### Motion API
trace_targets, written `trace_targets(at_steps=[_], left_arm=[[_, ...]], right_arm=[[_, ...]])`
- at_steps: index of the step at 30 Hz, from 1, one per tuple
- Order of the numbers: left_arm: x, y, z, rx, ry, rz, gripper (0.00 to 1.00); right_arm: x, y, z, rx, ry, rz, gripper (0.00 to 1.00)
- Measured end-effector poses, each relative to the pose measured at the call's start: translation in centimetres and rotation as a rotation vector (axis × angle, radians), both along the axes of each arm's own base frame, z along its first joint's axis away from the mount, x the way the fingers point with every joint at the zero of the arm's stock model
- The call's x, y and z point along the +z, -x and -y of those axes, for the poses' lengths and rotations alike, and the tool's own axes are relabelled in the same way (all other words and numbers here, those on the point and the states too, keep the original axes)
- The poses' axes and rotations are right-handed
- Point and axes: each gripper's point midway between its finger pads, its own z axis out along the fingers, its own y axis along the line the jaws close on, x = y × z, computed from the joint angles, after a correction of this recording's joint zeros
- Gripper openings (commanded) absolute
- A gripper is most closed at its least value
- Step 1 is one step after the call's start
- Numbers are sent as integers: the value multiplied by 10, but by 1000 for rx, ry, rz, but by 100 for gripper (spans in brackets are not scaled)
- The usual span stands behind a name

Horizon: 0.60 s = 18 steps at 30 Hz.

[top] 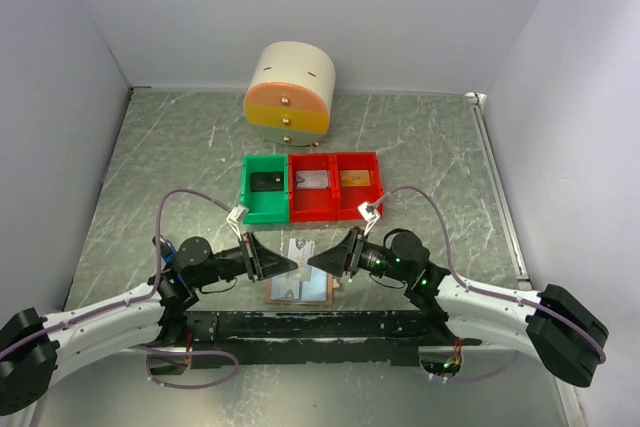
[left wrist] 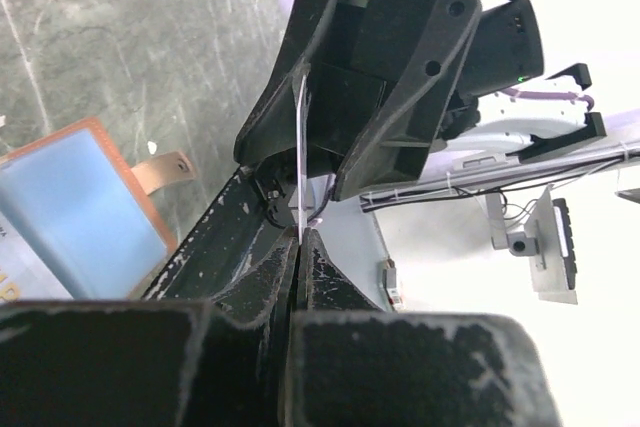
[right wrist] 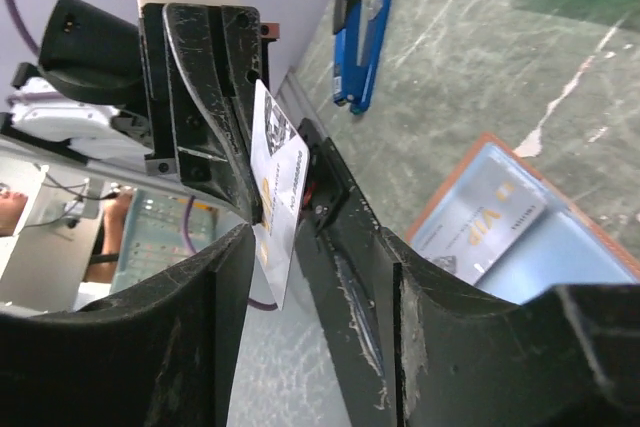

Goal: Take the credit cards out of the card holder

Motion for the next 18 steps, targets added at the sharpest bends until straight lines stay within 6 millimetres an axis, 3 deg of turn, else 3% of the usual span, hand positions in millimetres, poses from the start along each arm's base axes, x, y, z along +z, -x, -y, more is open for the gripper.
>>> trace_targets(at_steps=[5,12,18], left_arm=[[8,4,-2,-13,31,15,7],[10,4,0,-19,43,17,7],[14,5,2,-28,75,16,7]], right_arm=[[8,4,-9,48,-42,-10,33],[27,6,-15,78,-120,-7,23],[29,6,-16,83,-134,-17,9]])
